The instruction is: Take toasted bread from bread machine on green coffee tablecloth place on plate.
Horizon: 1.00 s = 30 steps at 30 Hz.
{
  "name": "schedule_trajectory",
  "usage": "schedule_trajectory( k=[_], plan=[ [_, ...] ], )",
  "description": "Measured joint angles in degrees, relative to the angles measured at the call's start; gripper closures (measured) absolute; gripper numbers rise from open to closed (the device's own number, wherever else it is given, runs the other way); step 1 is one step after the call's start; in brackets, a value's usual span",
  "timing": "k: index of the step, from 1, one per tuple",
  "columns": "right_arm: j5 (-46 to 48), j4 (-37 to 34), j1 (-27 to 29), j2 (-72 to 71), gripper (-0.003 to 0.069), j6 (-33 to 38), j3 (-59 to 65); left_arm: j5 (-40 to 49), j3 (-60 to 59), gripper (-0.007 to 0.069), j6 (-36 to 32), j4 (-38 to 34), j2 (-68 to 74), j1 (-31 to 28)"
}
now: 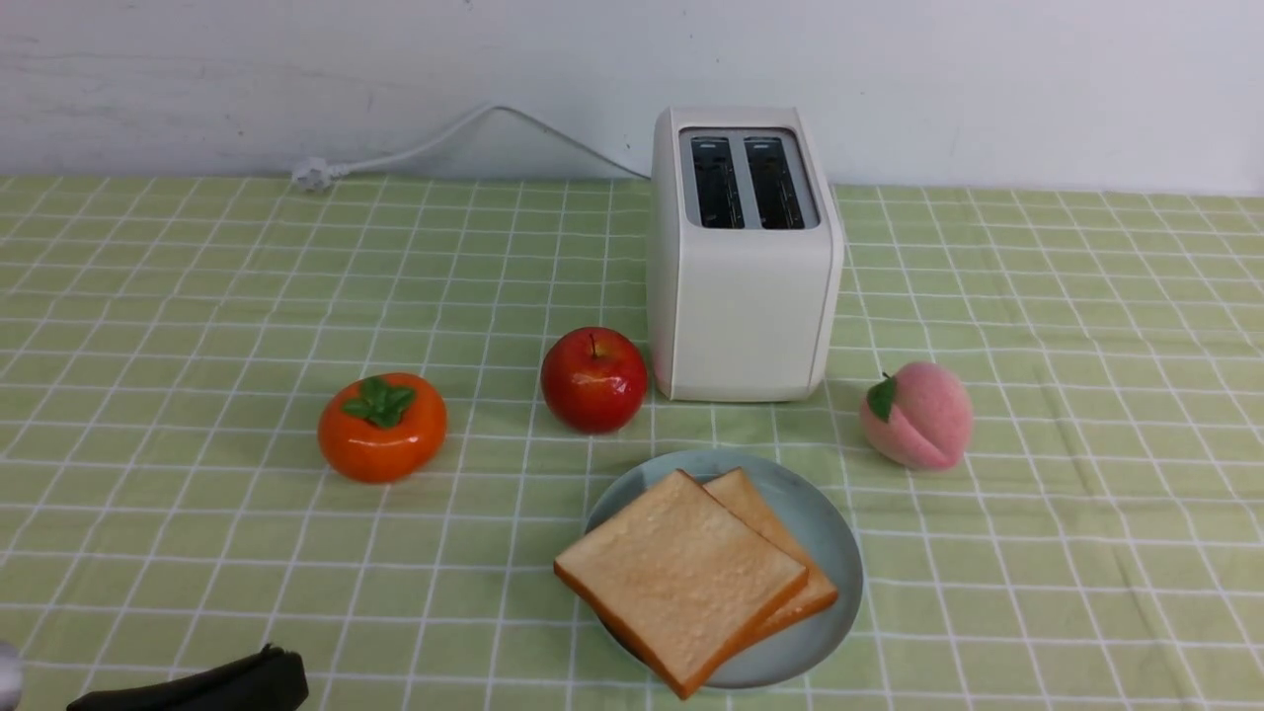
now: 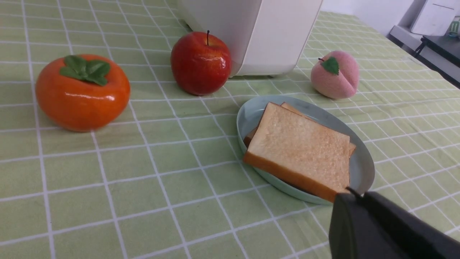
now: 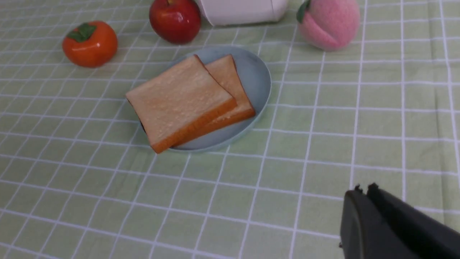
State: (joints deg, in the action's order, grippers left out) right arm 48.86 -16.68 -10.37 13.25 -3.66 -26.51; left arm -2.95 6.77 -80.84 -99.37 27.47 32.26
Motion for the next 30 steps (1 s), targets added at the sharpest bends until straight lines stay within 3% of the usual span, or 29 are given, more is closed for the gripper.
schedule_trajectory(
  k=[6,10,15,30],
  plan=[
    [-3.4,5.0,0.0,0.0,0.0640,0.1,3.0,0.0,0.0,0.0594,0.0,0.0,0.0,0.0],
    [-14.4,9.6,0.7,-2.4,0.0668,0.3,8.8,-0.1,0.0,0.0590,0.0,0.0,0.0,0.0],
    [-29.0,14.8,6.6,-11.7,0.0678,0.2,23.8,-0.1,0.0,0.0585,0.0,0.0,0.0,0.0],
    [-26.7,16.3,9.2,-13.8,0.0674,-1.2,27.5,-0.2,0.0,0.0575,0.0,0.0,0.0,0.0]
  ],
)
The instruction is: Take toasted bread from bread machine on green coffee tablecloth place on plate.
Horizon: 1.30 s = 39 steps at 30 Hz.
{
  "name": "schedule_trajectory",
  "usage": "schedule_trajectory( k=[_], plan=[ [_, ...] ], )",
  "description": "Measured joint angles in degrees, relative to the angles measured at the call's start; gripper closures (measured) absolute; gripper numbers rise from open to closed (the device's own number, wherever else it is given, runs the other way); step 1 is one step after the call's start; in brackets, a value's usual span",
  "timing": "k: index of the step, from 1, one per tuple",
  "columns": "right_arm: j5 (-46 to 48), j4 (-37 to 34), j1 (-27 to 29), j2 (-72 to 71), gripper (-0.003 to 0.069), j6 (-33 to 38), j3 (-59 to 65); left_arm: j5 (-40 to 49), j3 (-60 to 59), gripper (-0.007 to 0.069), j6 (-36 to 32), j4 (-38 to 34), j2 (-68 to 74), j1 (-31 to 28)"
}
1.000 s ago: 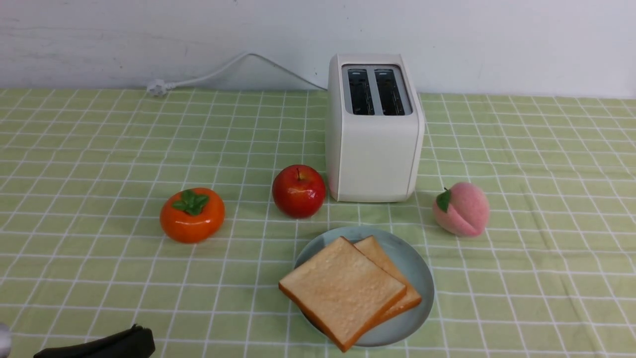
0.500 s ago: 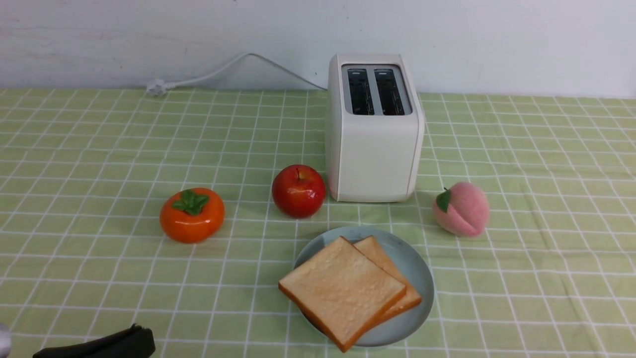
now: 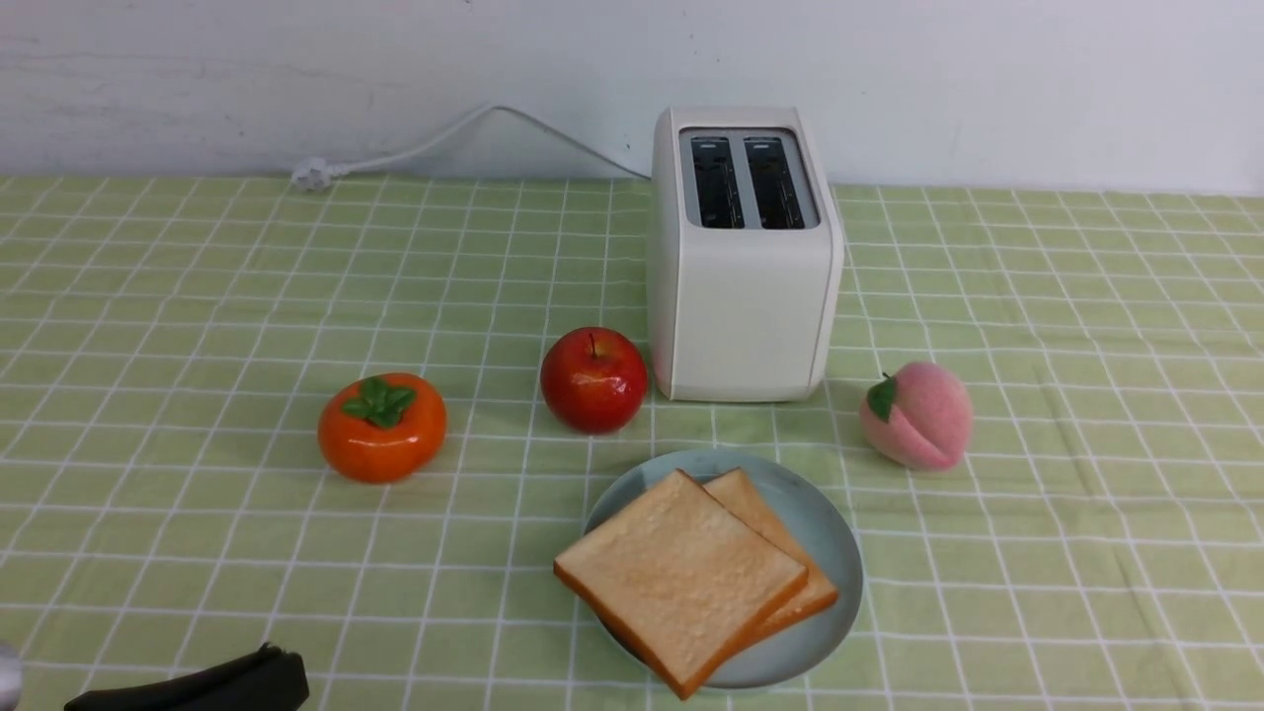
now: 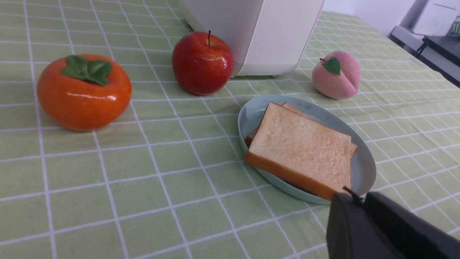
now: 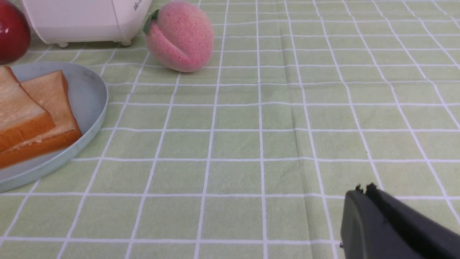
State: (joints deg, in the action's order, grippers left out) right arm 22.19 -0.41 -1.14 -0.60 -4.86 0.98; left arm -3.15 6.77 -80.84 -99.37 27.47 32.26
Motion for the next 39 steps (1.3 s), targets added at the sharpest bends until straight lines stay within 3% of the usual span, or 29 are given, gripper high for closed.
schedule_trajectory(
  k=[26,30,31,32,34,39],
  plan=[
    [0.0,0.0,0.0,0.0,0.0662,0.0,0.0,-3.2,0.0,0.0564,0.8,0.2,0.0,0.0],
    [0.0,0.0,0.0,0.0,0.0659,0.0,0.0,-2.5,0.0,0.0638,10.9,14.0,0.0,0.0],
    [0.0,0.0,0.0,0.0,0.0659,0.0,0.0,-2.4,0.0,0.0638,10.9,14.0,0.0,0.0],
    [0.0,0.0,0.0,0.0,0.0658,0.0,0.0,-1.6,0.0,0.0638,19.7,24.1,0.0,0.0],
    [0.0,0.0,0.0,0.0,0.0656,0.0,0.0,-1.4,0.0,0.0638,28.0,32.3,0.0,0.0],
    [0.0,0.0,0.0,0.0,0.0653,0.0,0.0,-0.9,0.0,0.0638,42.5,46.8,0.0,0.0]
  ],
)
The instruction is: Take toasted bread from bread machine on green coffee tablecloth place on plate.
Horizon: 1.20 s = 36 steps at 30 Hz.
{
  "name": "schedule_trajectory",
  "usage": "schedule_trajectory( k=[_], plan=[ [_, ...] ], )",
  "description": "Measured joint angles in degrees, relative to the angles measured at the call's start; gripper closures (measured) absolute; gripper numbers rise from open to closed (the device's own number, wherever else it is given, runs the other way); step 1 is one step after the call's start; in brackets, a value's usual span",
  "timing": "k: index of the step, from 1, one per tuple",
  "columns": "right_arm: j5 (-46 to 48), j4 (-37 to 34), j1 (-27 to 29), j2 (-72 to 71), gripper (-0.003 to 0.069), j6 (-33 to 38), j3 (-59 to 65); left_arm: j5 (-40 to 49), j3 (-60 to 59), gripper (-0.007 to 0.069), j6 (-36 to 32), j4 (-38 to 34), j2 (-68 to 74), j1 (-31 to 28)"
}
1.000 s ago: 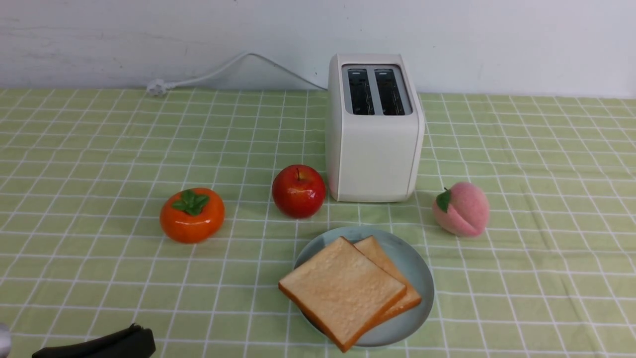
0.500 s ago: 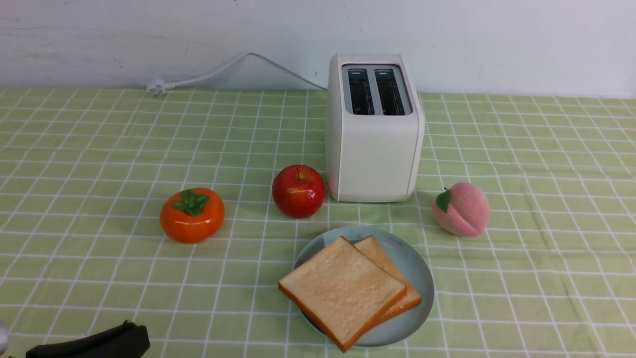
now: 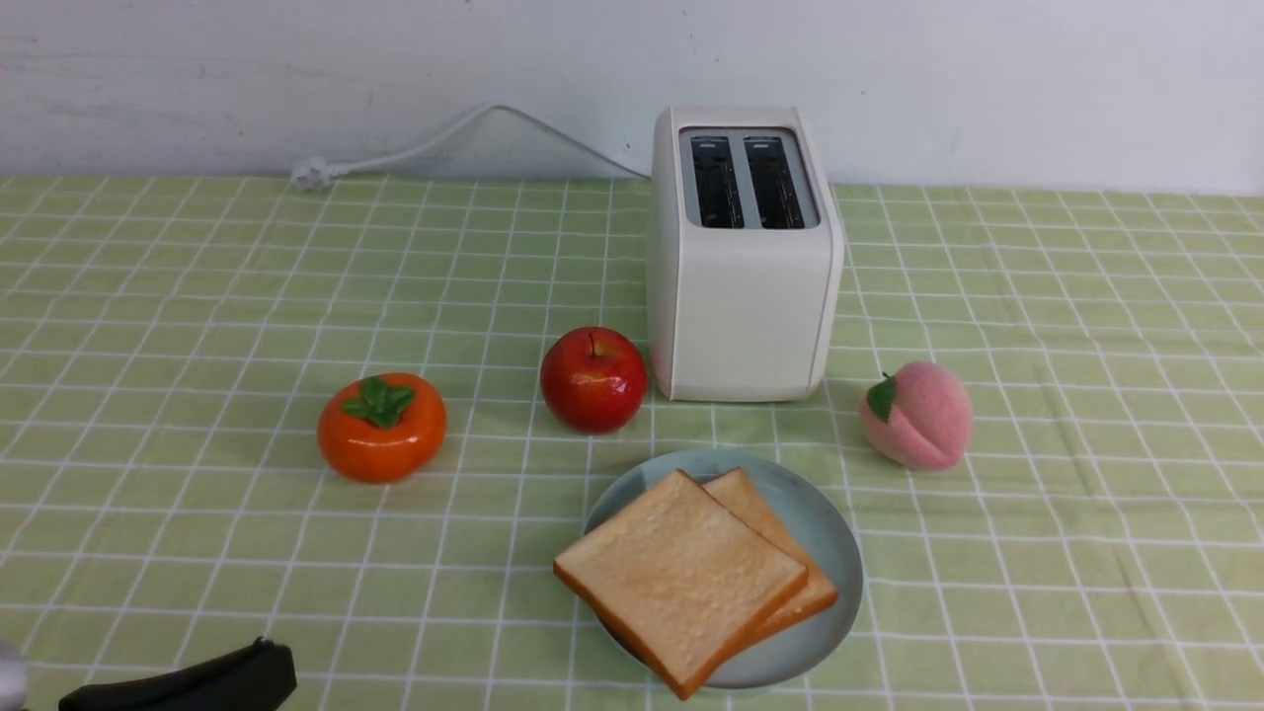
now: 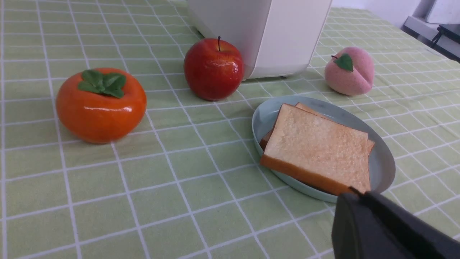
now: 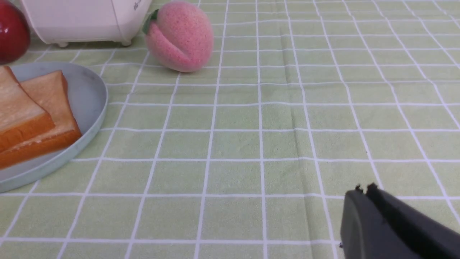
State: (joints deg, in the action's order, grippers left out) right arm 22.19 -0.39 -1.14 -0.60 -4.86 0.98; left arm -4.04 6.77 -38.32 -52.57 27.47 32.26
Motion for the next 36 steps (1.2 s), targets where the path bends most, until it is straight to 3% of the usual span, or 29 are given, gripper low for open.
schedule_trajectory(
  k=[11,14,22,23,28,31,36],
  plan=[
    [0.1,0.4,0.0,0.0,0.0643,0.0,0.0,-3.0,0.0,0.0638,3.8,6.5,0.0,0.0],
    [0.1,0.4,0.0,0.0,0.0638,0.0,0.0,-4.0,0.0,0.0638,7.1,12.1,-0.7,-1.2],
    [0.1,0.4,0.0,0.0,0.0628,0.0,0.0,-2.3,-2.8,0.0638,27.4,33.2,-9.5,-16.3],
    [0.1,0.4,0.0,0.0,0.0627,0.0,0.0,-0.3,-4.4,0.0638,33.5,38.4,-12.4,-20.3],
    [0.1,0.4,0.0,0.0,0.0625,0.0,0.0,9.5,-8.2,0.0638,48.7,49.6,-24.0,-29.2],
    [0.1,0.4,0.0,0.0,0.0622,0.0,0.0,21.6,-8.3,0.0638,54.0,53.3,-27.7,-30.0],
    [0.1,0.4,0.0,0.0,0.0613,0.0,0.0,26.3,-8.5,0.0638,55.3,54.3,-28.1,-28.6]
  ],
)
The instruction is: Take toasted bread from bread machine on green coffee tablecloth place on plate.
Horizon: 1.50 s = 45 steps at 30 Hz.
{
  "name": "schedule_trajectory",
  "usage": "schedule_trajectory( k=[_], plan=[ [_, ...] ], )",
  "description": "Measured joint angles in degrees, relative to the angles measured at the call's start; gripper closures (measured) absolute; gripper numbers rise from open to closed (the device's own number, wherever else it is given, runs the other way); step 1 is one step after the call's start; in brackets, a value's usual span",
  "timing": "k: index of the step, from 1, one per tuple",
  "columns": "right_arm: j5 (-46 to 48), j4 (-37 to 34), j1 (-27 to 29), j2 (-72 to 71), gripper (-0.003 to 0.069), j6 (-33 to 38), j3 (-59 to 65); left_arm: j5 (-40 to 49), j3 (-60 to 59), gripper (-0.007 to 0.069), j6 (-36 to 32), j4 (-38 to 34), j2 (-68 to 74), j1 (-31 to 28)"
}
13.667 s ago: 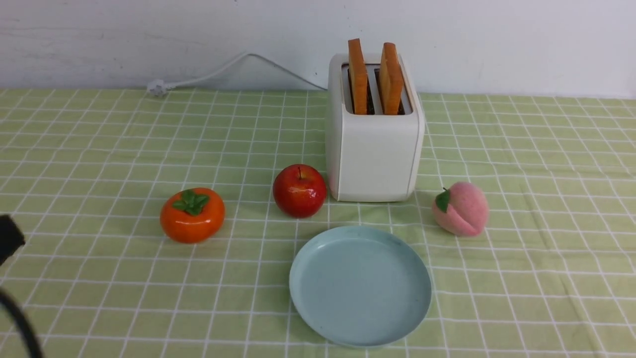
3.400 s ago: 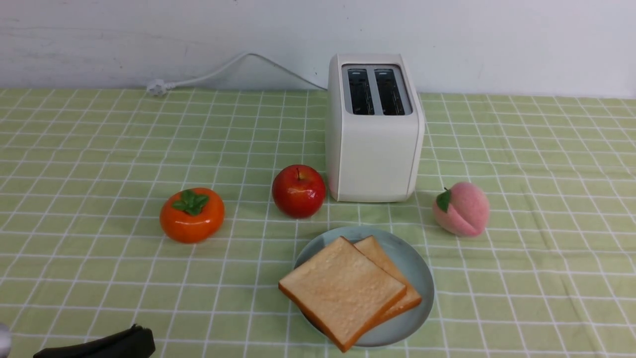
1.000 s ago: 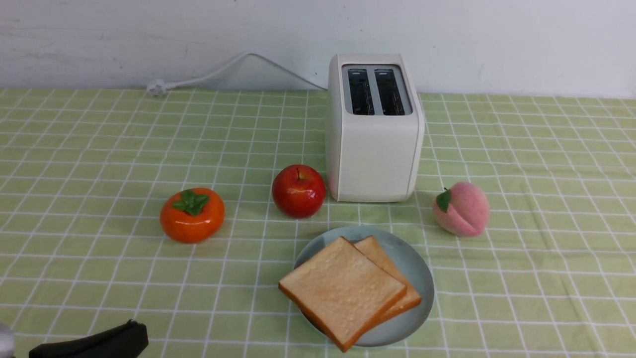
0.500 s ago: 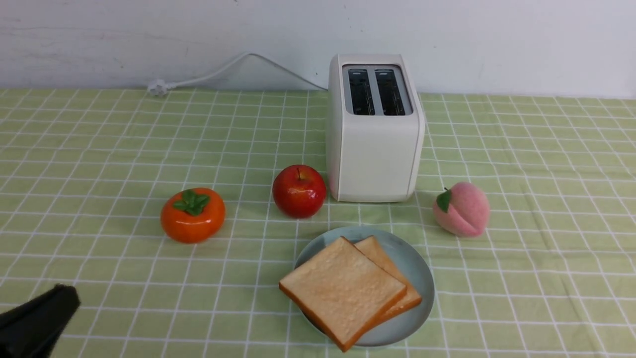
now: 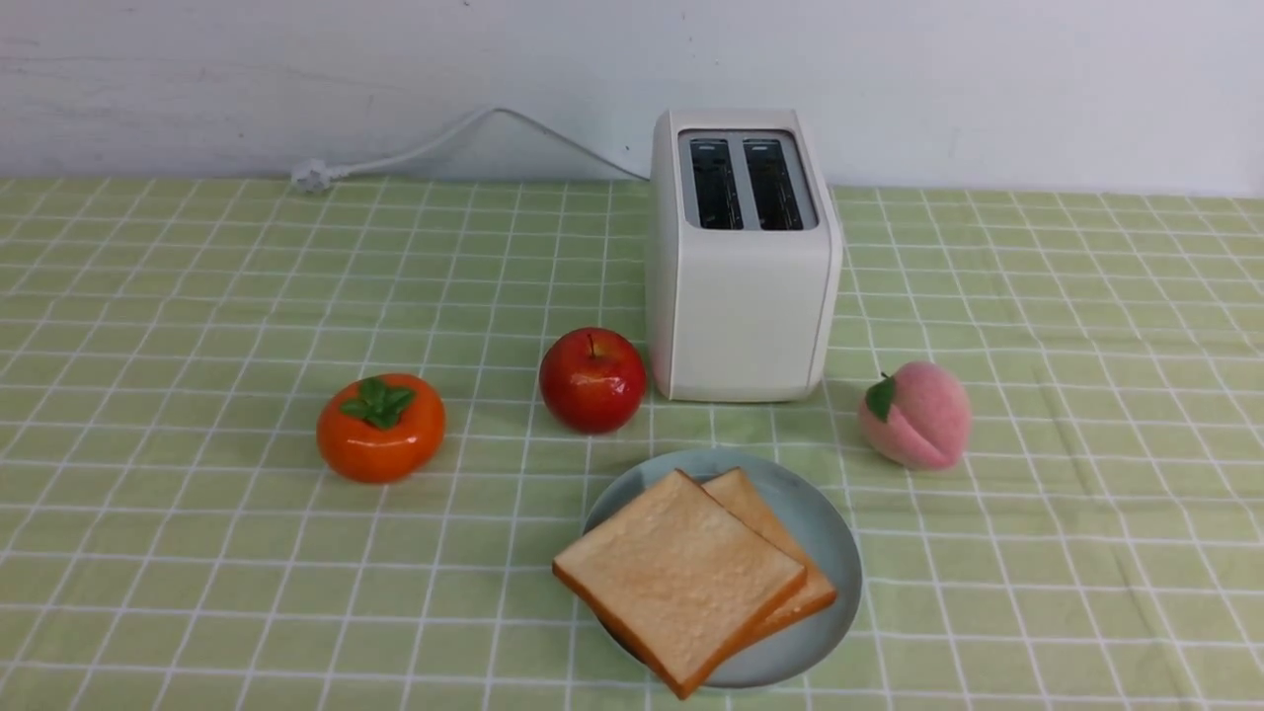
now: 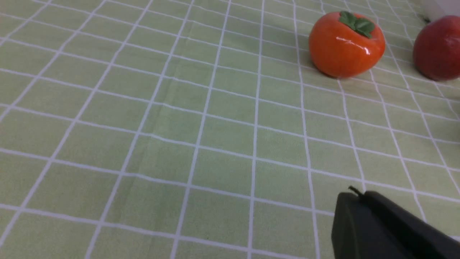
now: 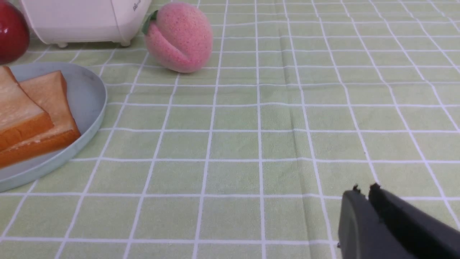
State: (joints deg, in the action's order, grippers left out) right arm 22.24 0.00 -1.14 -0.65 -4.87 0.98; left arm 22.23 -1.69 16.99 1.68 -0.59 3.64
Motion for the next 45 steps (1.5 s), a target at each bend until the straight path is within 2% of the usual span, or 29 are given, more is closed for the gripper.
schedule_trajectory(
  k=[6,45],
  plan=[
    [0.0,0.0,0.0,0.0,0.0603,0.0,0.0,0.0,0.0,0.0638,0.3,0.1,0.0,1.9],
    [0.0,0.0,0.0,0.0,0.0575,0.0,0.0,0.0,0.0,0.0629,0.4,0.2,0.0,2.0]
  ],
)
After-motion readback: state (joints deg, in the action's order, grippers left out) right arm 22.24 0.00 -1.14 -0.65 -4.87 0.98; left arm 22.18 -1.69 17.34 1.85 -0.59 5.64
